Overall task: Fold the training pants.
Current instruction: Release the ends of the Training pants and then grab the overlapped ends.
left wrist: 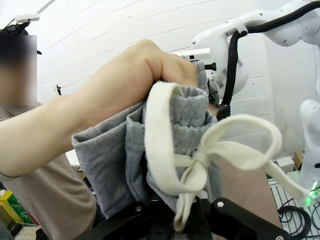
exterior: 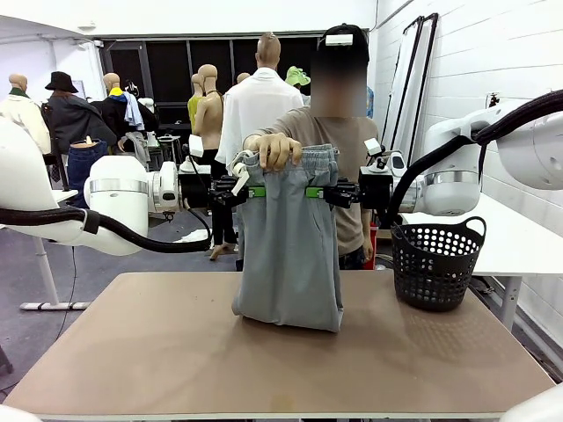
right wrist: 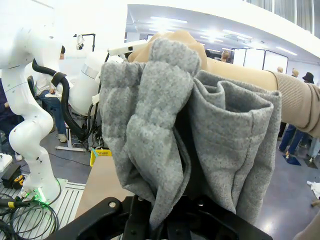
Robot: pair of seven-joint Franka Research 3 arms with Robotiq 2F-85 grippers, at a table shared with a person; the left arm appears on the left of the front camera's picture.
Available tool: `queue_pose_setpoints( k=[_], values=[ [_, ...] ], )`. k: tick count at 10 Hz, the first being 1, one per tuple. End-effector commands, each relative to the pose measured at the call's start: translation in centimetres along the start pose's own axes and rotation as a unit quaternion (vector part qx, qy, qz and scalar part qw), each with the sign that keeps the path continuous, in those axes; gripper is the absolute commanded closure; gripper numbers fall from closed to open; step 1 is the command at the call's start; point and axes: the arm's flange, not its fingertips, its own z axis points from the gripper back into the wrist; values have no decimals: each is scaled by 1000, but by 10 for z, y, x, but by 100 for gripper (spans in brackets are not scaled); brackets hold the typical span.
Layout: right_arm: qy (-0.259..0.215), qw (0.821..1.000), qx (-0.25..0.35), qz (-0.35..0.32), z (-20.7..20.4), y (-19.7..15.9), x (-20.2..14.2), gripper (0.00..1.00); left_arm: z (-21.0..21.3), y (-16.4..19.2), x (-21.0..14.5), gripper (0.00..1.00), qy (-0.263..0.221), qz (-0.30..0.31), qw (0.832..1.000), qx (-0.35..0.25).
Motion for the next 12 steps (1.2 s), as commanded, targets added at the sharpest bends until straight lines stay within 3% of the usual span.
queue_pose_setpoints(
  k=[1,5,6,10,11,12],
  values=[
    [0,1000,0,2,-1,1,2,100,-1,-1,1,100,-5,-7,1000,3],
    [0,1000,0,0,0,0,0,100,0,0,0,100,0,0,1000,0],
    [1,1000,1,-3,0,0,0,84,0,0,0,95,0,0,1000,-1],
    [10,1000,4,-18,2,2,2,5,3,0,1,16,13,-6,1000,4],
    [13,1000,0,-21,3,1,2,0,4,0,1,0,13,-5,1000,5],
    [14,1000,-1,-22,4,1,3,0,6,-1,2,0,15,-5,1000,7]
  ],
)
